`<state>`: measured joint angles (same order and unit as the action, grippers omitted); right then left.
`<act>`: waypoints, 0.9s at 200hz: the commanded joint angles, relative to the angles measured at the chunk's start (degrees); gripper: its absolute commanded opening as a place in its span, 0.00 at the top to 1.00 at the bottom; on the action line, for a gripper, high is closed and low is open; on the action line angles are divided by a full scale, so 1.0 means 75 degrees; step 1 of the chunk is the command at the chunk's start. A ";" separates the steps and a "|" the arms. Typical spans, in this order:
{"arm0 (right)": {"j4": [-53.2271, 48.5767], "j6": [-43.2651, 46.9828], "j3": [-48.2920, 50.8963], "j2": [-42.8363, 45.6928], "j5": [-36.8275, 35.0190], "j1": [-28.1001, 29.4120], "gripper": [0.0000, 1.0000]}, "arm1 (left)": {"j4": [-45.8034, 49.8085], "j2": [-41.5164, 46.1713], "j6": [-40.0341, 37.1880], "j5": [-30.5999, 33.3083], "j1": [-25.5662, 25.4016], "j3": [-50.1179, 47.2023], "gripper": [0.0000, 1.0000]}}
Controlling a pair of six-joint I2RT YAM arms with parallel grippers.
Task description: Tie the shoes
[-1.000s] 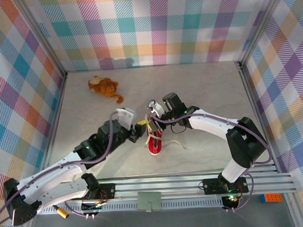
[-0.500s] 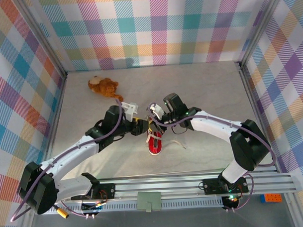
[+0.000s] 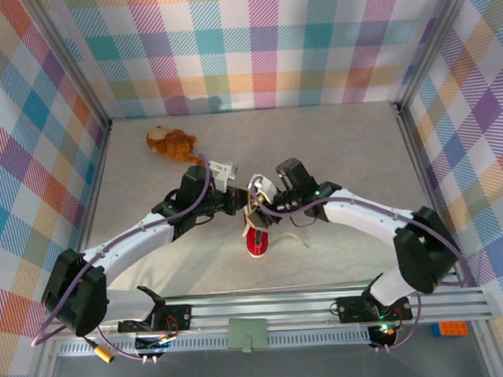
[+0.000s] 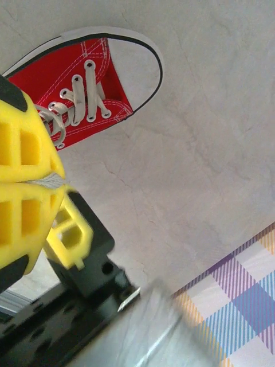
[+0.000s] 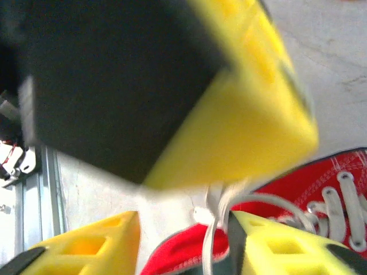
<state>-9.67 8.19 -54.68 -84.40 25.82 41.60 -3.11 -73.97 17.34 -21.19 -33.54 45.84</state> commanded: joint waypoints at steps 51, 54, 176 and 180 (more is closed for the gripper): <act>-0.0817 0.0432 0.1140 0.0572 -0.0982 -0.0075 0.54 | 0.0275 0.0428 0.0066 -0.0302 0.0378 0.0116 1.00; -0.0865 0.0472 0.1103 0.0496 -0.1017 -0.0075 0.54 | 0.0288 0.0422 0.0061 -0.0314 0.0382 0.0119 1.00; -0.1433 0.0866 0.0154 -0.0875 -0.1381 -0.0075 0.71 | 0.0168 -0.0221 0.0137 -0.0681 0.0382 0.0258 1.00; -0.1446 0.0849 0.0153 -0.0878 -0.1375 -0.0075 0.71 | 0.0169 -0.0242 0.0131 -0.0690 0.0382 0.0283 1.00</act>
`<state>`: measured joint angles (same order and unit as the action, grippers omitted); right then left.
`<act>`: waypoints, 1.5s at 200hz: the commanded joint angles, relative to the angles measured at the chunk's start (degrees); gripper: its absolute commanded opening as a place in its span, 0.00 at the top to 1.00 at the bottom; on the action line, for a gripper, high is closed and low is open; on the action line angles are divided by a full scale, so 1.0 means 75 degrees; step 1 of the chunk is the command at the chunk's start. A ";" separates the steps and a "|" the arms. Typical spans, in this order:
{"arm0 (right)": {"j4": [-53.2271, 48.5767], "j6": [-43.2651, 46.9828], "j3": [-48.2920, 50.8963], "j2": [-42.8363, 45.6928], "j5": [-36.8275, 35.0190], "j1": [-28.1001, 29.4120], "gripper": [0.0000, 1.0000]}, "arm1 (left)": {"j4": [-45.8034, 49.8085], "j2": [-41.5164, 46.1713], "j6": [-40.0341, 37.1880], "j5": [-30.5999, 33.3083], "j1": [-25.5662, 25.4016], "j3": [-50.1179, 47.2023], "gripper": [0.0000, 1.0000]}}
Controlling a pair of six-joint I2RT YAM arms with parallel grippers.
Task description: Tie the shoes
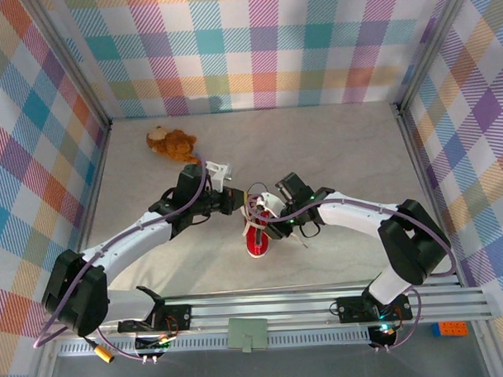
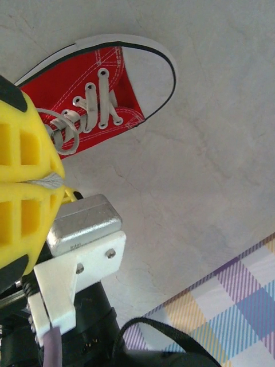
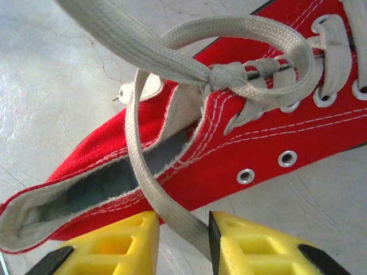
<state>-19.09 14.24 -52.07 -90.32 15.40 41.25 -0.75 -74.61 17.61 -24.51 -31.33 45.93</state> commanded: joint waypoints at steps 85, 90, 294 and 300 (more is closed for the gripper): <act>-0.0176 -0.0531 0.0123 0.0942 0.0273 -0.0028 1.00 | -0.0044 -0.0332 -0.0097 -0.0177 0.0088 0.0301 1.00; -0.0176 -0.0559 0.0151 0.1063 0.0337 -0.0028 1.00 | -0.0087 -0.0336 -0.0104 -0.0177 0.0088 0.0276 1.00; -0.0618 -0.1827 -0.0500 0.0296 0.0594 -0.0076 1.00 | 0.0183 0.2453 -0.2281 0.0729 0.0099 -0.1654 0.53; -0.0618 -0.1837 -0.0514 0.0280 0.0615 -0.0075 1.00 | 0.0303 0.2535 -0.2510 0.0707 0.0099 -0.1606 0.53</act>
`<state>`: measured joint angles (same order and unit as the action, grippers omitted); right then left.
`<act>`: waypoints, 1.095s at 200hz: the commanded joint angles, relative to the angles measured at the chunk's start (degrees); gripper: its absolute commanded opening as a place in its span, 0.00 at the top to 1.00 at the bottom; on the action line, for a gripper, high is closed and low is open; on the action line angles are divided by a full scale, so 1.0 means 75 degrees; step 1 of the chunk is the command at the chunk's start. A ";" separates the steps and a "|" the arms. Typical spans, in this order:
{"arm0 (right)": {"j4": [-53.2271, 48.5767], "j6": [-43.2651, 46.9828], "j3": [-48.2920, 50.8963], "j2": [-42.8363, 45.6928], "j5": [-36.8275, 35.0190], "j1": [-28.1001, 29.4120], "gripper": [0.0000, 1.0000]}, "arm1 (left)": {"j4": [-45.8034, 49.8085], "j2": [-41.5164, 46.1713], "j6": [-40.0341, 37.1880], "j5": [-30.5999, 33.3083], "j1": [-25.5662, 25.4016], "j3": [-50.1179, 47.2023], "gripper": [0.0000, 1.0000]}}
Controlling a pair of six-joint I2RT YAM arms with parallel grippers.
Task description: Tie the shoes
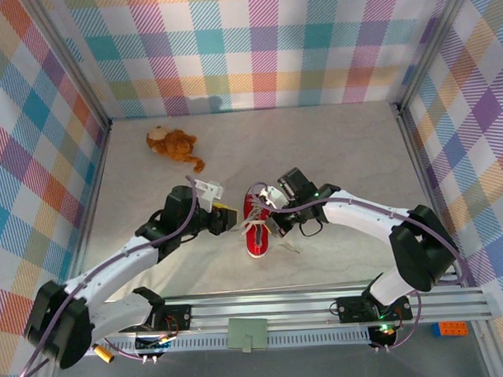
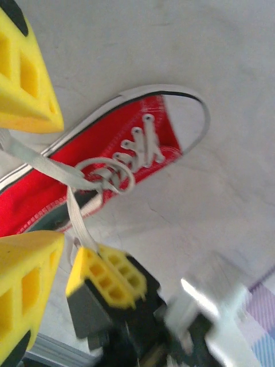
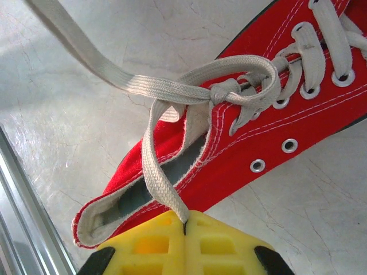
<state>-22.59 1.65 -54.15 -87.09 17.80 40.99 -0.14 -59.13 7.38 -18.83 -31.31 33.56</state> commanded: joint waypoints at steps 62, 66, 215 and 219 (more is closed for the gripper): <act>0.0032 -0.0307 -0.0271 -0.0271 0.0558 -0.0070 1.00 | 0.0089 -0.1032 -0.2903 -0.1457 -0.0058 0.0571 0.68; 0.0042 -0.0322 -0.0268 -0.0277 0.0576 -0.0075 1.00 | -0.0027 -0.1158 -0.2956 -0.1421 -0.0114 0.0592 0.68; -0.0075 -0.0454 -0.0405 -0.0460 0.0894 -0.0251 1.00 | -0.1354 -0.2827 -0.3480 -0.1892 -0.0747 0.0658 0.63; -0.0071 -0.0463 -0.0409 -0.0475 0.0907 -0.0259 1.00 | -0.1363 -0.2837 -0.3480 -0.1895 -0.0746 0.0652 0.63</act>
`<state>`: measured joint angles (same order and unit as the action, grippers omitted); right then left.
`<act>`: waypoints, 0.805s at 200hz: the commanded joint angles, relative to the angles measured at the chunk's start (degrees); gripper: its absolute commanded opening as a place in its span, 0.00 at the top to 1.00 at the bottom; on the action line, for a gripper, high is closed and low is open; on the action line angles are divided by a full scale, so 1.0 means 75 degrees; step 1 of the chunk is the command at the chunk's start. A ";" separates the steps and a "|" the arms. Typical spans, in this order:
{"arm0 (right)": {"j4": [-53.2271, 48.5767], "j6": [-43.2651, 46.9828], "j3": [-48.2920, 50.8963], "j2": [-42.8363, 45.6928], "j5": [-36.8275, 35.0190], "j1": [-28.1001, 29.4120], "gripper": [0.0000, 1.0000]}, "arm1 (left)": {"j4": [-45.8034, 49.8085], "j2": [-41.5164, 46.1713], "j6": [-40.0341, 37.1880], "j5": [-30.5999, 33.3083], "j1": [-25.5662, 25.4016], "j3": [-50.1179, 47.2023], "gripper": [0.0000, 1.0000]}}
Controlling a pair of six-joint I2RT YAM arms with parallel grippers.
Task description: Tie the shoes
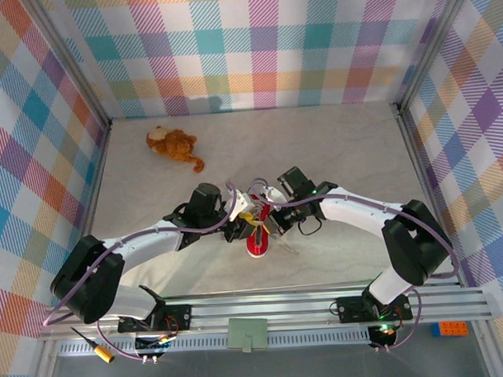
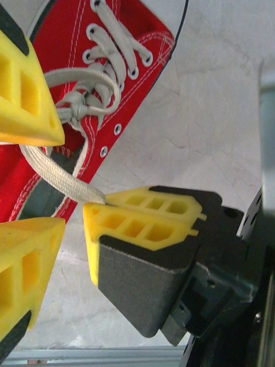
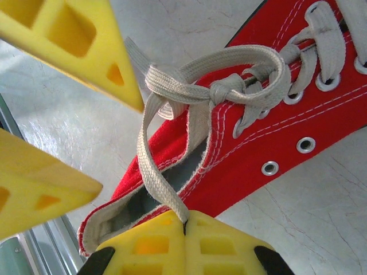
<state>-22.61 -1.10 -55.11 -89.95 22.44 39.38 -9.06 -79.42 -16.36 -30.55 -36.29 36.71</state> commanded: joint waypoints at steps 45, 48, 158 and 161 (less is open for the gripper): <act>-0.0044 -0.0145 -0.0301 -0.0111 0.0403 -0.0064 1.00 | -0.0336 -0.0390 -0.0350 -0.0345 -0.0083 0.0269 0.67; -0.0044 -0.0146 -0.0310 -0.0110 0.0406 -0.0068 1.00 | -0.0339 -0.0412 -0.0353 -0.0351 -0.0083 0.0281 0.68; -0.0227 -0.0071 -0.0351 0.0029 0.0478 -0.0158 1.00 | -0.0092 0.0013 -0.0370 -0.0175 -0.0083 0.0137 0.88; -0.0241 -0.0056 -0.0354 0.0035 0.0494 -0.0162 1.00 | -0.0093 0.0034 -0.0382 -0.0154 -0.0083 0.0122 0.85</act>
<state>-22.87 -1.76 -56.12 -90.30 24.29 38.57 -9.10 -82.06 -18.00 -31.57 -36.67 38.09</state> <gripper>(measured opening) 0.042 0.067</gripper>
